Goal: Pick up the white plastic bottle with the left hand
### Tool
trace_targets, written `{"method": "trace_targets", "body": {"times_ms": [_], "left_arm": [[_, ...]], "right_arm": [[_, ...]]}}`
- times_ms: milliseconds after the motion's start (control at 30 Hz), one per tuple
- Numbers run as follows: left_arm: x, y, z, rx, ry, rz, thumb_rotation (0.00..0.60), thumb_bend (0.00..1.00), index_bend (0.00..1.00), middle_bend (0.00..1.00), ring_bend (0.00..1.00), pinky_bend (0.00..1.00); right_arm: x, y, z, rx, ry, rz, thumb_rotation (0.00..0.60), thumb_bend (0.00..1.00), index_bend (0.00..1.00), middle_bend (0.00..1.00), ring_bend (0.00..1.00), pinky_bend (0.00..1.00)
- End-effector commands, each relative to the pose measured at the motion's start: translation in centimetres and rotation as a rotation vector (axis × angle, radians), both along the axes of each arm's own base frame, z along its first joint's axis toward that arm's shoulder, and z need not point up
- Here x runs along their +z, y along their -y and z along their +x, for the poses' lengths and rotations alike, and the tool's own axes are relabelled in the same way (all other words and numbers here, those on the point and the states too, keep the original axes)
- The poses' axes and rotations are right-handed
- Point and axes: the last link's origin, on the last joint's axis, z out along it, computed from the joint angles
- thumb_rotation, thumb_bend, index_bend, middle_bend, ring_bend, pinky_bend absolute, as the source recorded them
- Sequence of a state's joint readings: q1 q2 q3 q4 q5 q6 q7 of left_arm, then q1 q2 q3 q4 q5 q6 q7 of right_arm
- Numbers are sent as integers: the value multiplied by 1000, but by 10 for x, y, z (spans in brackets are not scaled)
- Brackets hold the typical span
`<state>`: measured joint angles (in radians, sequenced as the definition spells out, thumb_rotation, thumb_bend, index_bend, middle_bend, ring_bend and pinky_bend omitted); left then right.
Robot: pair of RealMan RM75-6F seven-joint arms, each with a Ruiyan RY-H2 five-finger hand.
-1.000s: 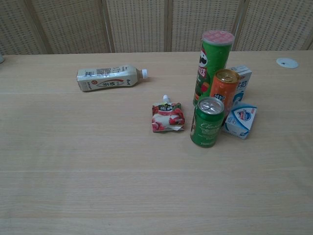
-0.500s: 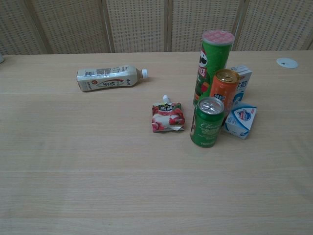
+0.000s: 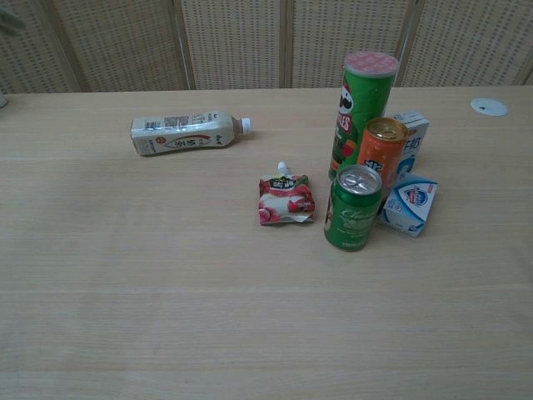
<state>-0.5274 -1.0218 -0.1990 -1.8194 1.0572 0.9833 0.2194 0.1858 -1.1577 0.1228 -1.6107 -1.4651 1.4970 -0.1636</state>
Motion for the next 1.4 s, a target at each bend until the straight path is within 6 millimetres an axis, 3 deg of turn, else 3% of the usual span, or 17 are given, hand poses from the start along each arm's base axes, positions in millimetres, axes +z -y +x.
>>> {"method": "trace_targets", "body": {"times_ms": [33, 133, 400, 700, 1033, 1400], "left_arm": [[-17, -31, 12, -4, -33, -60, 572, 238, 0, 0, 0, 0], [-31, -51, 21, -12, -52, -95, 516, 239, 0, 0, 0, 0], [-75, -99, 46, -35, -85, -152, 441, 239, 0, 0, 0, 0], [-116, -138, 61, -13, -104, -186, 342, 240, 0, 0, 0, 0], [-152, -155, 69, 22, -104, -260, 307, 239, 0, 0, 0, 0], [-177, -158, 68, 31, -111, -310, 306, 240, 0, 0, 0, 0]], "right_arm": [[3, -3, -4, -19, -2, -6, 234, 266, 0, 129, 0, 0], [7, -8, -7, -33, -10, -18, 235, 266, 0, 128, 0, 0], [23, -22, -18, -83, -16, -61, 239, 266, 0, 129, 0, 0], [34, -31, -23, -116, -23, -82, 242, 266, 0, 129, 0, 0], [38, -34, -26, -139, -26, -94, 245, 266, 0, 129, 0, 0], [39, -36, -26, -146, -23, -100, 253, 266, 0, 129, 0, 0]]}}
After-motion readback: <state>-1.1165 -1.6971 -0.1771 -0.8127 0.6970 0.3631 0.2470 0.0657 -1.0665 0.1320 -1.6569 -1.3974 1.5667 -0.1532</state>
